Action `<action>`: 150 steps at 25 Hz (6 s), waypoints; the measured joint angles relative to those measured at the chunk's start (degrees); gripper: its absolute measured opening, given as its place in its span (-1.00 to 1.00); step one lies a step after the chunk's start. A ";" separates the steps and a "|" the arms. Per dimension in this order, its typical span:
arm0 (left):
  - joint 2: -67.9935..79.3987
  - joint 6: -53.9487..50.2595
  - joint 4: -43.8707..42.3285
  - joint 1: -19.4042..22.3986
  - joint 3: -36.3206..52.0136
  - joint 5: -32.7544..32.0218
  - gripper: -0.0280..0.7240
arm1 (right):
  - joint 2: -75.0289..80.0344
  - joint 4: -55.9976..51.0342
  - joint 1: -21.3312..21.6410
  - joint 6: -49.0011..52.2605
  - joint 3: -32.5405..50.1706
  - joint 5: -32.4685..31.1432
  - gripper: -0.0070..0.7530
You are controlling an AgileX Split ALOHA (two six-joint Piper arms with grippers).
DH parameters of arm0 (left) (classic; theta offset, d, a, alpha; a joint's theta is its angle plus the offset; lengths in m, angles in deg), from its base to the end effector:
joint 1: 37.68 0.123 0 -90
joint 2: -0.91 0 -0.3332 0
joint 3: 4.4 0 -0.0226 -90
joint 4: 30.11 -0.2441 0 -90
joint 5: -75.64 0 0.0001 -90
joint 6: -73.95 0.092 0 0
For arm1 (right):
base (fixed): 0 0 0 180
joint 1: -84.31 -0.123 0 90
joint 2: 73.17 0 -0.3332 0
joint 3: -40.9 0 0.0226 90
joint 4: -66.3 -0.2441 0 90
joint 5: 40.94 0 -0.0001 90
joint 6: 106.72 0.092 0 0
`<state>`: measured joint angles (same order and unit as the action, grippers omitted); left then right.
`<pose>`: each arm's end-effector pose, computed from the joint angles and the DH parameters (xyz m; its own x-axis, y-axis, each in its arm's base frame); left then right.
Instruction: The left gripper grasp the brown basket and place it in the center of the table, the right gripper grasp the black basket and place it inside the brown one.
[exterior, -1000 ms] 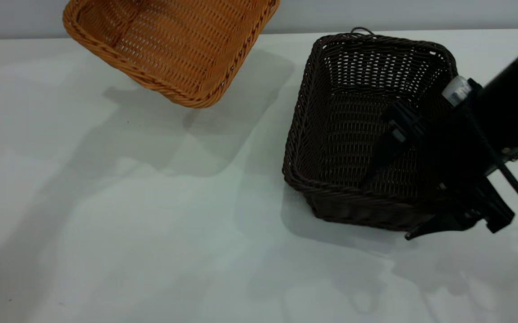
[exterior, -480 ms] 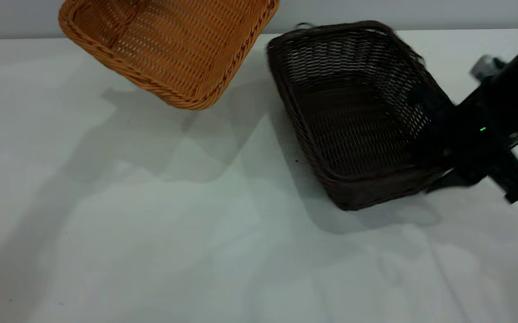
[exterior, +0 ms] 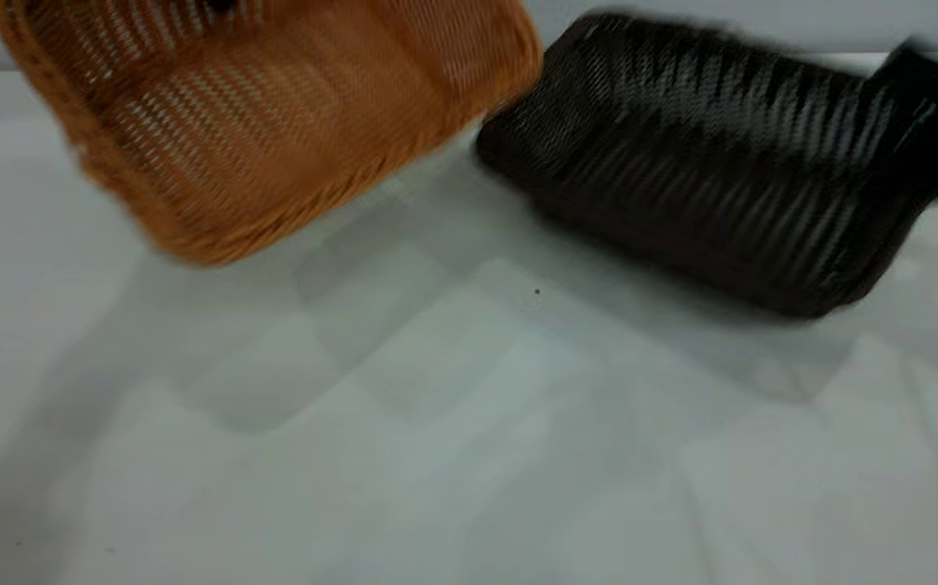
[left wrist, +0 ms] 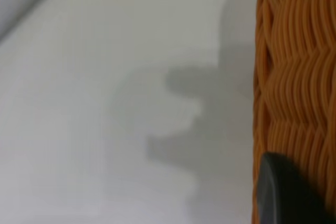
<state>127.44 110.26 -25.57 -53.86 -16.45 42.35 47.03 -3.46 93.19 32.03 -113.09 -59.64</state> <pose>0.4588 -0.1373 0.2324 -0.5228 0.7108 -0.4705 0.6898 0.6771 0.2563 0.3620 -0.0285 0.1426 -0.7748 0.5665 -0.2807 0.4163 0.7913 0.4478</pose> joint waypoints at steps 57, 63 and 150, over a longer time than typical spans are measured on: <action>-10.35 -2.52 13.51 -1.03 -0.31 1.77 0.46 | 1.35 16.76 -17.20 12.85 -12.89 -24.09 -0.78; -10.35 -2.52 13.51 -1.03 -0.31 1.75 0.46 | 5.68 15.69 -17.42 13.75 -12.95 -19.65 -0.78; -107.43 -35.56 -4.55 2.91 62.48 -29.25 0.47 | -114.41 59.74 -10.59 24.66 24.78 -46.37 0.57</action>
<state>20.01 74.70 -30.11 -50.95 46.03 13.10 -67.39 56.28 82.59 56.69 -88.30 -106.01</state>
